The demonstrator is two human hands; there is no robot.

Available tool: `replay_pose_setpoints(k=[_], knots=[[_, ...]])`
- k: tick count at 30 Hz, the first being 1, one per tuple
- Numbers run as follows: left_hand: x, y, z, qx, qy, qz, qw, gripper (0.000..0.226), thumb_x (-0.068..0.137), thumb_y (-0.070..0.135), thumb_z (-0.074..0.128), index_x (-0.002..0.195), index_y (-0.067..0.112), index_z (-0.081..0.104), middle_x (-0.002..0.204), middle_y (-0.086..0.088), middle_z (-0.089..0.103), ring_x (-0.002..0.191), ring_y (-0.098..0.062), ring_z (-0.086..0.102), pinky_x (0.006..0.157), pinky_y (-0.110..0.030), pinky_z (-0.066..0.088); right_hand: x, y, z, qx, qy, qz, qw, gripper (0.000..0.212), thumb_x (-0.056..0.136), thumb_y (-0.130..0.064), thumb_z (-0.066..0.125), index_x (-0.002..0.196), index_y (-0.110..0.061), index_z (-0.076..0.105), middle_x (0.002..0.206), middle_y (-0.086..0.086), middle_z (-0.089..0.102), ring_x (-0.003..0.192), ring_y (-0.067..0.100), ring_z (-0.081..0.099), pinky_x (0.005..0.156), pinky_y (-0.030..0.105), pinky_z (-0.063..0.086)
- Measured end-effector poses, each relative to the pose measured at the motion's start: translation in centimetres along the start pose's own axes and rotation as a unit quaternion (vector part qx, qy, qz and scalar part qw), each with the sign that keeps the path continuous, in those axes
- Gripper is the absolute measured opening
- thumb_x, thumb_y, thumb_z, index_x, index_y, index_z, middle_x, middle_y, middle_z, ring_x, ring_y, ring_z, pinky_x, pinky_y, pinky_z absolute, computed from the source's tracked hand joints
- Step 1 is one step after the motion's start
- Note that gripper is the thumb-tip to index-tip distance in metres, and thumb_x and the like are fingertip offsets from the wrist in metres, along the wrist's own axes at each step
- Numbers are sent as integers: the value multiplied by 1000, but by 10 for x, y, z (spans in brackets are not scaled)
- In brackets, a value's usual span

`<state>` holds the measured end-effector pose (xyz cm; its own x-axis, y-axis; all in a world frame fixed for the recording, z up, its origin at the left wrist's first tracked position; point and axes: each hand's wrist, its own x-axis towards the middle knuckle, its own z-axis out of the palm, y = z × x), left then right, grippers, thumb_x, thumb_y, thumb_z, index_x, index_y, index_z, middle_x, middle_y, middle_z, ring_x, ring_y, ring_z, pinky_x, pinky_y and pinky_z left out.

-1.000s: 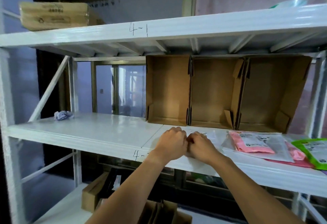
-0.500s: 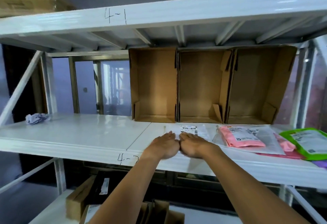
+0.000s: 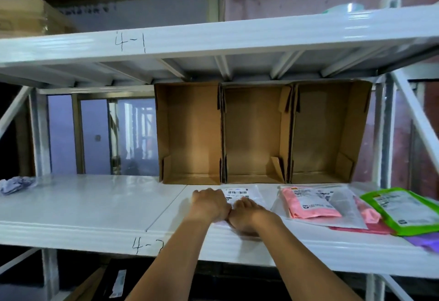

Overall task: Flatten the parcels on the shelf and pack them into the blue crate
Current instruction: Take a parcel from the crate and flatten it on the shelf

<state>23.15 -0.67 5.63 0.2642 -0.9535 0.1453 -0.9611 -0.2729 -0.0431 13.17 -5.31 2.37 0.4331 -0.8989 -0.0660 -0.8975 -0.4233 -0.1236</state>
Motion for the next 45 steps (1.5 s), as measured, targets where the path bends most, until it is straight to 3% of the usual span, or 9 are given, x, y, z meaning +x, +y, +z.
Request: replay_pose_setpoints(k=[3, 9, 17, 21, 24, 27, 36, 41, 45], knots=[[10, 19, 2, 59, 75, 8, 995, 37, 102, 38, 45, 127, 16, 61, 131, -8, 62, 123, -27, 56, 96, -34, 41, -8, 3, -4, -18, -2, -12, 1000, 73, 98, -51, 22, 159, -14, 3, 167, 11, -3, 153, 29, -4, 123, 50, 4], [20, 12, 22, 0, 118, 16, 993, 38, 103, 31, 42, 132, 8, 50, 132, -16, 60, 125, -34, 55, 97, -40, 45, -24, -4, -29, -26, -31, -8, 999, 70, 102, -42, 35, 159, -18, 2, 167, 12, -3, 153, 31, -1, 122, 49, 6], [33, 0, 30, 3, 74, 120, 990, 32, 96, 16, 48, 127, 17, 57, 129, -8, 62, 120, -30, 55, 98, -38, 42, 3, -7, -17, -119, 74, -14, 990, 59, 95, -30, 45, 149, -11, 31, 142, 14, 33, 134, 32, 27, 110, 47, 27], [39, -4, 31, -55, 30, 157, 986, 44, 105, 19, 36, 149, 24, 42, 151, -3, 46, 136, -27, 44, 107, -33, 35, 15, 8, -14, -53, 40, -56, 996, 64, 98, -32, 36, 157, -16, 19, 160, 12, 18, 148, 31, 13, 119, 48, 16], [40, -5, 31, -101, -12, 153, 983, 49, 109, 23, 26, 158, 24, 24, 166, -1, 18, 152, -18, 18, 120, -32, 19, 26, 20, -10, 11, 6, -62, 998, 69, 100, -41, 28, 160, -20, 2, 167, 1, -6, 154, 20, -5, 124, 43, 2], [42, -5, 31, -92, -47, 140, 985, 52, 110, 27, 23, 160, 18, 12, 168, -6, 1, 155, -19, 3, 124, -33, 8, 34, 23, -11, 29, 0, -56, 998, 68, 99, -46, 24, 160, -23, 2, 167, -2, -7, 154, 16, -6, 124, 40, 0], [42, 0, 27, -88, -70, 112, 987, 55, 109, 28, 22, 161, 16, 8, 168, -5, 0, 155, -18, 2, 124, -37, 9, 43, 27, -9, 42, 17, -27, 999, 69, 99, -46, 21, 160, -21, 3, 167, 2, -10, 153, 19, -9, 124, 40, -3], [54, -5, 39, -118, -78, 74, 987, 61, 103, 38, 26, 161, 27, 9, 168, 2, -3, 155, -17, -3, 124, -40, 6, 56, 31, -11, 45, 16, -17, 999, 70, 100, -50, 25, 160, -19, 6, 168, 1, -5, 154, 21, -2, 124, 42, 4], [60, -4, 44, -152, -61, 56, 985, 62, 98, 43, 29, 159, 32, 18, 168, 2, 8, 154, -18, 8, 123, -40, 14, 66, 35, -11, 20, 25, -30, 999, 69, 97, -50, 30, 159, -20, 17, 167, 3, 5, 153, 27, 7, 123, 46, 12]])
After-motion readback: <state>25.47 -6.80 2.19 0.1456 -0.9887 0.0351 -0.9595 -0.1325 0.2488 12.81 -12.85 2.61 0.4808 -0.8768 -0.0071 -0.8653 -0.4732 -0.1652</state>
